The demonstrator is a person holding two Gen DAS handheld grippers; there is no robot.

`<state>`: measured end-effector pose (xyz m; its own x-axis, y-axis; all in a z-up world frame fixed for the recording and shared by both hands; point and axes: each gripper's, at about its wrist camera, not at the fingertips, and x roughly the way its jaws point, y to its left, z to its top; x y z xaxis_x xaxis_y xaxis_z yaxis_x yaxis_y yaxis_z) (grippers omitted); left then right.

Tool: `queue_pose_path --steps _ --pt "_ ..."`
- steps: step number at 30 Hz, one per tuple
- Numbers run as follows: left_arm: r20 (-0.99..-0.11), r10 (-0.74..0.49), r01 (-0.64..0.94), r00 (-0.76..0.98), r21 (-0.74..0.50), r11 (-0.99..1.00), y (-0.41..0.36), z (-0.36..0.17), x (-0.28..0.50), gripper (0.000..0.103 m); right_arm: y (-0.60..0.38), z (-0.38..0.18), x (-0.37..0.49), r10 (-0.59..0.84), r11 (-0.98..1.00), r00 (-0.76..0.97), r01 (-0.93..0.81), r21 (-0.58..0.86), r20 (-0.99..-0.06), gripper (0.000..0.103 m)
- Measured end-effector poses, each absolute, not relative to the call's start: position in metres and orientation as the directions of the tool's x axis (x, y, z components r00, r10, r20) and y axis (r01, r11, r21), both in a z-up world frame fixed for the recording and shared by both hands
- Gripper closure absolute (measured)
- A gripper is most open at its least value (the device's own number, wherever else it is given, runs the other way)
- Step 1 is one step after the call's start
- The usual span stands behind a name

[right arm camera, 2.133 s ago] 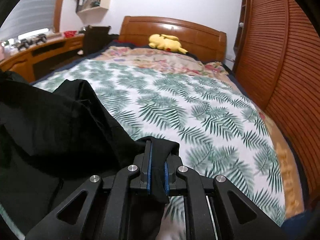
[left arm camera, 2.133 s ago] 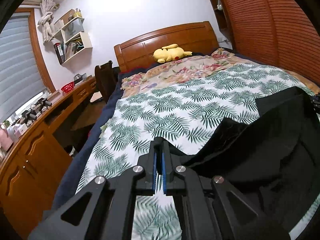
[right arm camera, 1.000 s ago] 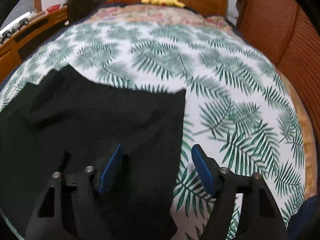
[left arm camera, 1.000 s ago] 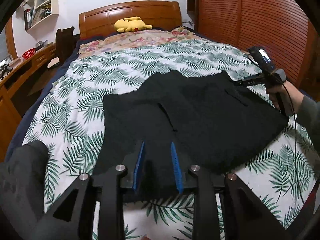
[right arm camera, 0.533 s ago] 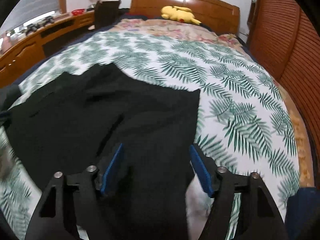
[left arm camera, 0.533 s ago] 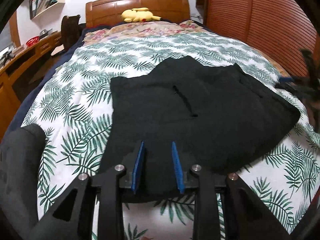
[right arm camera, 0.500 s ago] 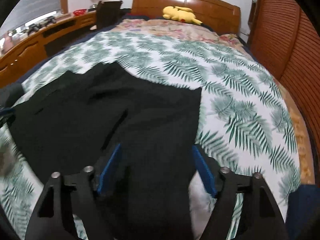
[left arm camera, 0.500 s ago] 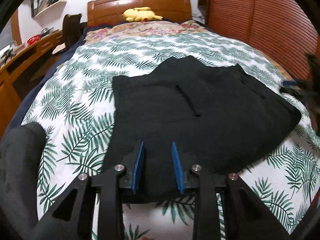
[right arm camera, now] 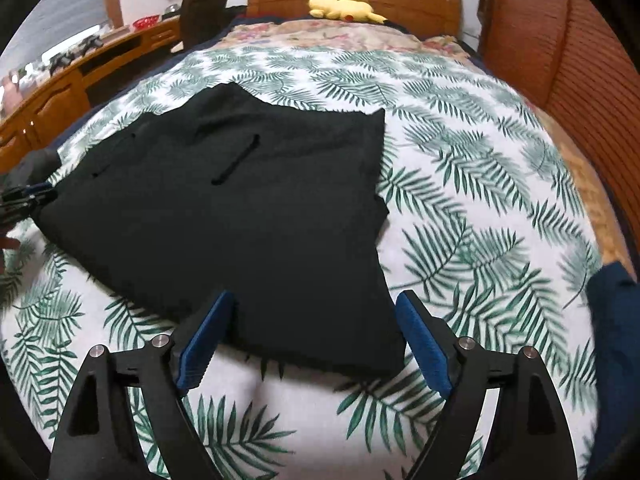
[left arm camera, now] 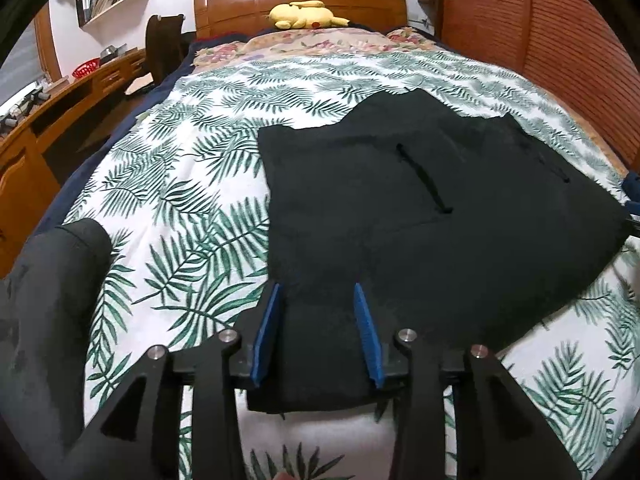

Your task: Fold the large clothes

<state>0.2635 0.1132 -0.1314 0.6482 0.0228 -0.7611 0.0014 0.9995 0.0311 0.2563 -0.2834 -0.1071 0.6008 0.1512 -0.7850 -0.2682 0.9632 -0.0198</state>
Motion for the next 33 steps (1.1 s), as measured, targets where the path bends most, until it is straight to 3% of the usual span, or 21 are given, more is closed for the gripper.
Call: queue_pose_path --steps 3,8,19,30,33 --pt "-0.770 0.036 -0.015 0.638 0.035 0.999 0.117 -0.134 0.263 0.064 -0.285 -0.114 0.255 0.142 0.966 0.591 -0.260 -0.020 -0.794 0.013" --pt "-0.782 0.030 -0.029 0.622 0.015 0.999 0.126 -0.134 0.253 0.063 -0.291 -0.136 0.255 0.205 0.974 0.554 -0.196 0.113 -0.807 0.013" --pt "-0.785 -0.014 -0.070 0.620 -0.073 0.995 0.139 -0.132 0.229 0.063 -0.289 -0.129 0.254 0.231 0.967 0.596 -0.227 0.115 -0.769 0.014" --pt "-0.806 -0.078 -0.048 0.587 -0.131 0.990 0.140 -0.142 0.227 0.063 -0.291 -0.135 0.259 0.250 0.963 0.584 -0.231 0.138 -0.773 0.024" --pt "-0.818 -0.079 -0.049 0.570 -0.129 0.990 0.139 -0.149 0.230 0.062 -0.287 -0.140 0.262 0.260 0.959 0.568 -0.244 0.142 -0.780 0.034"
